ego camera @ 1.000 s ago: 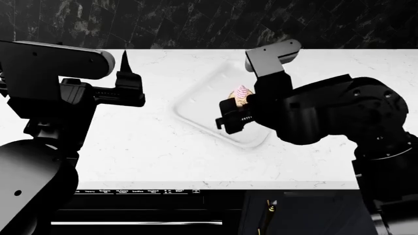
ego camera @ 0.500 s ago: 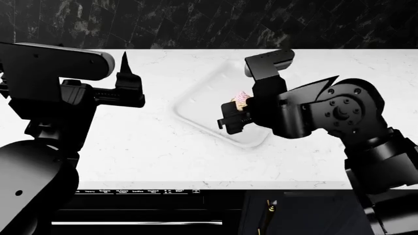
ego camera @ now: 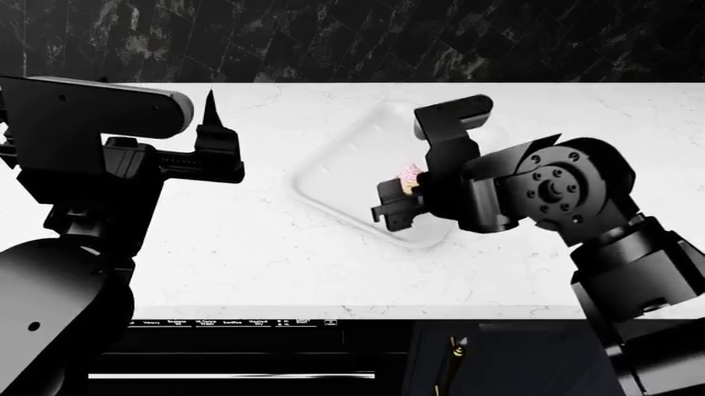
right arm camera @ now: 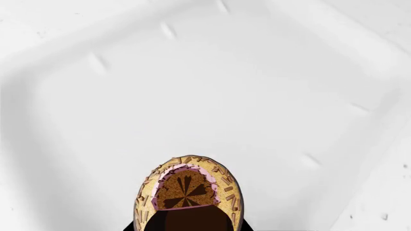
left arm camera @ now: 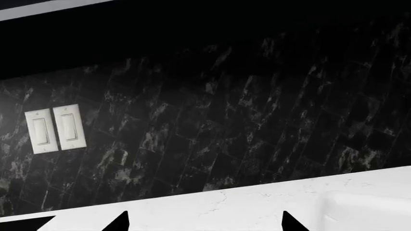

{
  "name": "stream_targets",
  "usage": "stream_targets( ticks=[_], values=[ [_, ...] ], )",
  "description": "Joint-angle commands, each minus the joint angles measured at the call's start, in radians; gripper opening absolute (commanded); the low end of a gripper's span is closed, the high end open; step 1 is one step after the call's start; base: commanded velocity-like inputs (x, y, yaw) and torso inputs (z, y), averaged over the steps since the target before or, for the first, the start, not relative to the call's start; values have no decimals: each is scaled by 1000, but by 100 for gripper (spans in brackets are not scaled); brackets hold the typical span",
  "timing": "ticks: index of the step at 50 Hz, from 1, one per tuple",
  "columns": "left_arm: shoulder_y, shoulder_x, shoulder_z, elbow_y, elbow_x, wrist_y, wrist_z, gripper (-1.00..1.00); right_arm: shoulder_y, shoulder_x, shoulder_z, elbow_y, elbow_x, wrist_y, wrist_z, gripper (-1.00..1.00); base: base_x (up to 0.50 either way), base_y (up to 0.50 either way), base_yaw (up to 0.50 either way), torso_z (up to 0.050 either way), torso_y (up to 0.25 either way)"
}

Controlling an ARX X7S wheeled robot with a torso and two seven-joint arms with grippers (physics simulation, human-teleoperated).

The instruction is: Pick up the bowl with donut and place it on the tray. Pick up the cupcake and place it on the tray.

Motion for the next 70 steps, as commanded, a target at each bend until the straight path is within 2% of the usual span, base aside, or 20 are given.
stream_targets(
  ticks=[1,27,28,33,36,42,47,52,56,62,64,70],
  values=[
    [5,-3,-2,2,-5,5,-4,100,-4,-3,-18,25,-25,-6,-27,-100,0,0,0,0,0],
    [-12,-7,-11,11,-28,-15,-20,100,-3,10,-21,4,7,15,-32,-100,0,0,0,0,0],
    [-11,-8,-11,12,-28,-15,-21,100,0,11,-20,3,7,14,-33,100,0,0,0,0,0],
    [-8,-10,-15,14,-31,-13,-23,100,13,23,13,-27,34,14,6,100,0,0,0,0,0],
    [-3,-13,-21,20,-34,-13,-25,100,26,59,62,-129,80,21,77,100,0,0,0,0,0],
    [-5,-11,-38,33,-47,-25,-31,100,69,130,204,-321,299,66,275,100,0,0,0,0,0],
    [-14,-7,-39,30,-54,-35,-36,100,80,169,254,-394,416,71,383,100,0,0,0,0,0],
    [-34,2,-49,44,-79,-87,-50,100,71,199,249,-466,398,85,372,100,0,0,0,0,0],
    [-62,5,-60,80,-106,-138,-62,100,26,220,283,-506,372,35,350,100,0,0,0,0,0],
    [-150,30,-143,155,-182,-295,-98,100,-8,262,327,-608,350,-4,318,100,0,0,0,0,0],
    [-172,19,-170,156,-260,-329,-164,100,-24,274,346,-643,351,-23,317,100,1,500,0,0,0],
    [-238,-72,-224,71,-714,-326,-558,100,-32,292,360,-683,384,-28,346,100,1,500,0,0,0]
  ],
)
